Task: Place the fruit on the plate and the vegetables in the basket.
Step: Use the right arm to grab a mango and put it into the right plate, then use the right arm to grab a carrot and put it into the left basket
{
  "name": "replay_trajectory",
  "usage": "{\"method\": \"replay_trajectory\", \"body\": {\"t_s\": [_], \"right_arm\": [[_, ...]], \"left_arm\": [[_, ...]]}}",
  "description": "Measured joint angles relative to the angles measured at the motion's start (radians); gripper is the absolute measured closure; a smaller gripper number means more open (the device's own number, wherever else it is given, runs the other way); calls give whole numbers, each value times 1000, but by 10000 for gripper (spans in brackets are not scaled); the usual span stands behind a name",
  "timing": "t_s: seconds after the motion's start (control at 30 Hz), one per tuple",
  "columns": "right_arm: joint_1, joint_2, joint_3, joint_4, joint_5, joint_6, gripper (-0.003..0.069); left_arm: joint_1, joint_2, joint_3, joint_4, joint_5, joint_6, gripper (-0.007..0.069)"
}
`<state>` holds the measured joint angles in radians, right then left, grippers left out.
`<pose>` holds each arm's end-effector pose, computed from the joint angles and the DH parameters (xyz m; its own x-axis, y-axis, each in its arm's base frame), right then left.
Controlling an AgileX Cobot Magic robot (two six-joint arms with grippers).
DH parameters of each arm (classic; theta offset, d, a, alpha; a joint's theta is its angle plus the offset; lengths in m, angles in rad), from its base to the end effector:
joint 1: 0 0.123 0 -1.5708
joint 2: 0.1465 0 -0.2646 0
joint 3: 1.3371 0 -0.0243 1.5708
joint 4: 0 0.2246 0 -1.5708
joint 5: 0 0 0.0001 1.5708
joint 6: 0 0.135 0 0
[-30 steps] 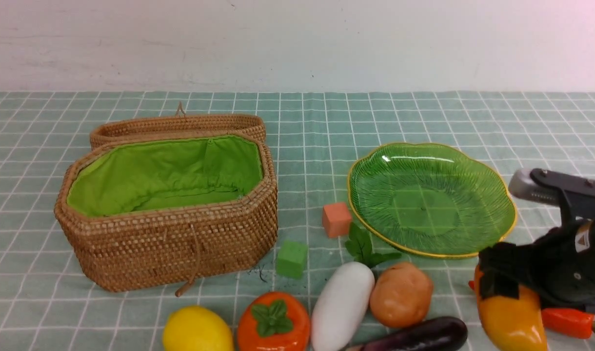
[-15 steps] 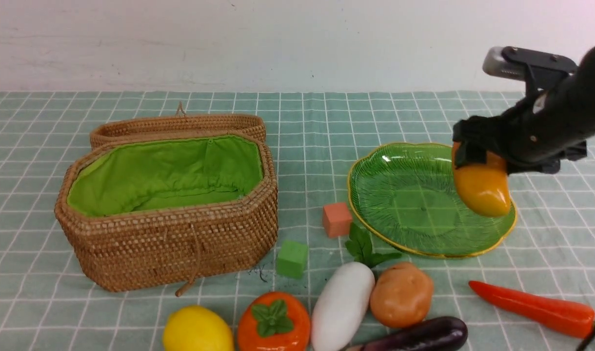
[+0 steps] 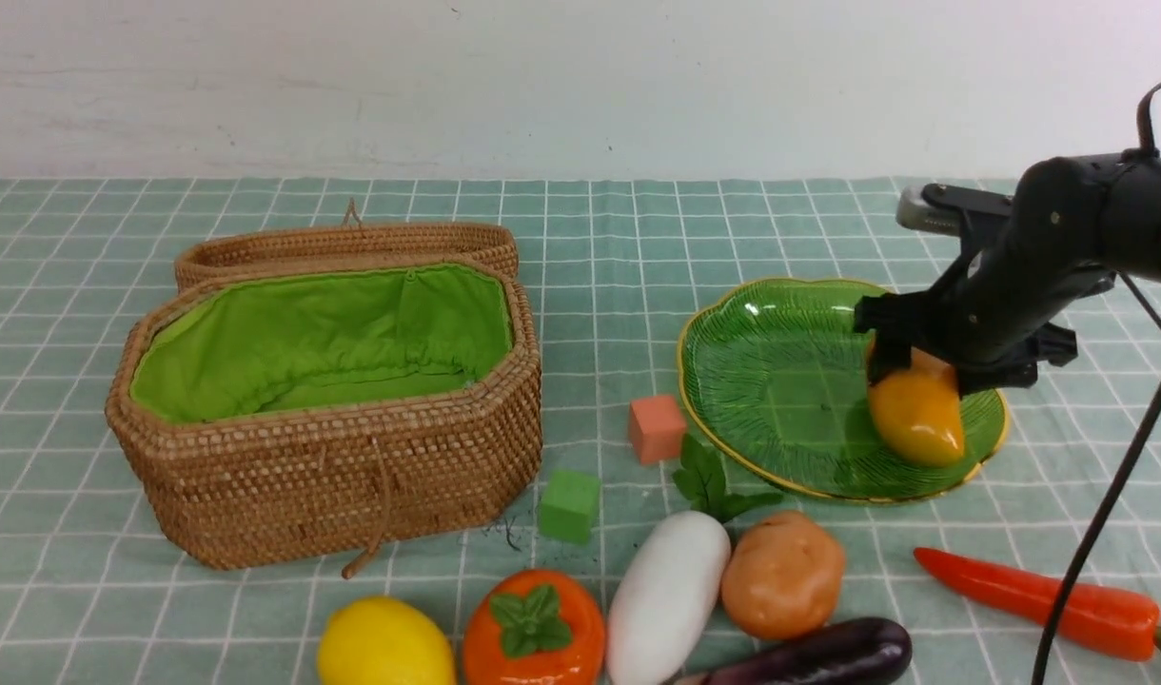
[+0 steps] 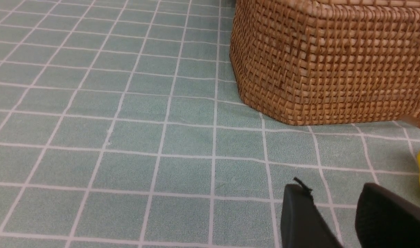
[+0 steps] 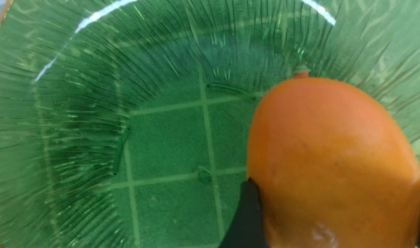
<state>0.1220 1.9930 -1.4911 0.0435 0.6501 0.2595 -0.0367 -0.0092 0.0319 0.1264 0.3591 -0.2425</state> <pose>0.4196 0.0550 0.1596 -0.8696 0.1854 -0.4576 0.1231 0.9790 0.1627 0.0897 0.0027 0.1590 -0.2847 -0.1133 -0.9519 -0.0413 0.9935 -0.1059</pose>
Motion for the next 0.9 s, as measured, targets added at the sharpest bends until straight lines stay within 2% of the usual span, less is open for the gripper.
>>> {"method": "replay_trajectory", "body": {"t_s": [0.13,0.2,0.4,0.47,0.5,0.53,0.57,0.6,0.73,0.77,0.9], "right_arm": [[0,-44,0,0,42,-30,-1],[0,-75,0,0,72,-50,-17],[0,-210,0,-31,216,-167,6],[-1,-294,17,-36,342,-295,28],[-1,-300,21,-36,351,-307,30],[-1,-345,59,-28,402,-390,41],[-1,-345,66,-27,408,-402,43],[-1,-390,124,-16,438,-481,55],[-1,-440,339,-22,396,-671,69],[-1,-440,339,-25,389,-671,69],[-1,-430,563,-120,169,-784,69]], "left_arm": [[0,0,0,0,0,0,386],[0,0,0,0,0,0,386],[0,0,0,0,0,0,386],[0,0,0,0,0,0,386],[0,0,0,0,0,0,386],[0,0,0,0,0,0,386],[0,0,0,0,0,0,386],[0,0,0,0,0,0,386],[0,0,0,0,0,0,386],[0,0,0,0,0,0,386],[0,0,0,0,0,0,386]]}}
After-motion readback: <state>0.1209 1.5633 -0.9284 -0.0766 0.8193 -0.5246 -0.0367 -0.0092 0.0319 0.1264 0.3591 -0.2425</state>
